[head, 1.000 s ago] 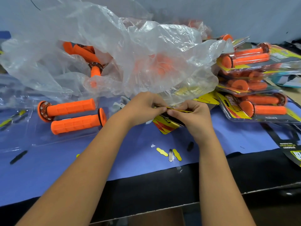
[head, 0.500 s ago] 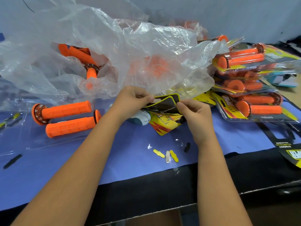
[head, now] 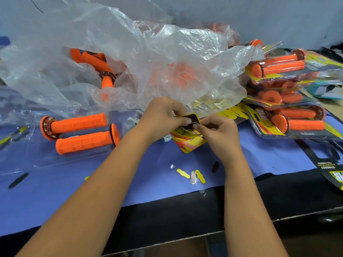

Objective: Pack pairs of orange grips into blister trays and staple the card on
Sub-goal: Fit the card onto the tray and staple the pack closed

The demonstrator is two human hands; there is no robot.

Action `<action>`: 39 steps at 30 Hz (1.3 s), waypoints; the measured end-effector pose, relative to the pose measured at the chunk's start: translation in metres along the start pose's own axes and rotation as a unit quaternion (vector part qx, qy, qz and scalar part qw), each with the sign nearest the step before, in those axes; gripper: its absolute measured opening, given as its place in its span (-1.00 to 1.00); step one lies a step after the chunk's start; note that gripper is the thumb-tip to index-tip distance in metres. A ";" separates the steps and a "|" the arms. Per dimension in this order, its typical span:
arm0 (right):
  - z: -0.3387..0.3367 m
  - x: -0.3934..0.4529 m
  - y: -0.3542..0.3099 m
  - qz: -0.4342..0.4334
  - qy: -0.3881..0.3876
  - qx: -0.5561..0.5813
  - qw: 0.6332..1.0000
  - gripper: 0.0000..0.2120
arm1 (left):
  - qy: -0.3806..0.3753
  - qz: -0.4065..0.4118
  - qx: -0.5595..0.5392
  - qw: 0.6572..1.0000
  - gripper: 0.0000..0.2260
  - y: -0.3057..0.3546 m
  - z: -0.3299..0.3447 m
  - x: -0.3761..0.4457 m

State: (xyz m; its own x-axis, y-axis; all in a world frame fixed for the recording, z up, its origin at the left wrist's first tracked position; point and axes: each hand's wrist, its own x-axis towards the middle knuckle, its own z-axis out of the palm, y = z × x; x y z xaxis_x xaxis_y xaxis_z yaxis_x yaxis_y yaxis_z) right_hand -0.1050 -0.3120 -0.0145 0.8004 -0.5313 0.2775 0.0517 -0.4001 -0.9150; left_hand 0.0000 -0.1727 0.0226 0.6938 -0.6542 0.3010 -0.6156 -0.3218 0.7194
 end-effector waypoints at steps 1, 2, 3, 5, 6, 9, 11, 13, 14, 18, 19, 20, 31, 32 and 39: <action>0.001 0.001 0.001 -0.002 0.015 -0.021 1.000 -0.77 | 0.019 -0.007 -0.005 1.000 -0.93 0.000 0.001 -0.001; 0.002 0.001 0.002 -0.004 0.026 -0.031 0.999 -0.74 | 0.030 -0.011 -0.010 0.999 -0.90 0.000 0.003 -0.002; 0.002 0.001 0.003 -0.006 0.034 -0.038 0.999 -0.70 | 0.033 -0.010 -0.011 0.999 -0.89 0.000 0.005 -0.003; 0.002 0.000 0.004 -0.015 0.035 -0.050 0.998 -0.65 | 0.028 -0.001 -0.011 1.000 -0.87 0.001 0.009 -0.004; 0.003 -0.001 0.004 -0.018 0.030 -0.053 0.998 -0.63 | 0.025 0.000 -0.015 1.000 -0.87 0.000 0.010 -0.004; 0.003 -0.001 0.006 -0.014 0.000 -0.061 0.998 -0.68 | 0.032 0.029 -0.018 0.999 -0.83 0.001 0.010 -0.006; 0.002 0.000 0.006 -0.018 -0.015 -0.088 0.996 -0.80 | 0.075 0.105 0.017 0.992 -0.82 0.002 0.011 -0.010; 0.001 0.000 0.005 -0.015 0.002 -0.086 0.996 -0.87 | 0.134 0.180 0.084 0.971 -0.85 0.003 0.015 -0.017; 0.000 0.000 0.005 -0.013 0.018 -0.071 0.997 -0.85 | 0.144 0.211 0.113 0.960 -0.88 0.003 0.017 -0.021; -0.004 0.005 0.005 0.008 0.055 0.025 0.998 -0.90 | -0.011 0.200 0.195 0.960 -0.75 -0.008 0.026 -0.030; -0.005 0.004 0.004 0.011 0.059 0.040 0.997 -0.93 | -0.050 0.178 0.217 0.959 -0.69 -0.011 0.027 -0.031; -0.005 0.004 0.004 0.011 0.066 0.052 0.996 -0.91 | -0.070 0.168 0.235 0.955 -0.68 -0.013 0.027 -0.032; -0.020 0.004 -0.026 -0.046 0.083 0.113 0.989 -0.92 | -0.129 0.131 0.266 0.946 -0.53 -0.010 0.026 -0.030; -0.022 0.005 -0.032 -0.052 0.076 0.111 0.990 -0.90 | -0.136 0.125 0.272 0.944 -0.53 -0.009 0.027 -0.030; -0.032 0.015 -0.081 -0.138 0.054 0.090 0.985 -0.86 | -0.221 0.099 0.366 0.898 -0.51 -0.003 0.040 -0.026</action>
State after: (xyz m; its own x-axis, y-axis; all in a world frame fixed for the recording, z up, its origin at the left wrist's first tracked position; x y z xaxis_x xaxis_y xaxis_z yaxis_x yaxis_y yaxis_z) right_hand -0.1164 -0.3116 0.0727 0.6734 -0.5009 0.5437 0.3719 -0.4061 -0.8347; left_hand -0.0309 -0.1826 -0.0128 0.4264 -0.9044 -0.0168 -0.9040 -0.4267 0.0255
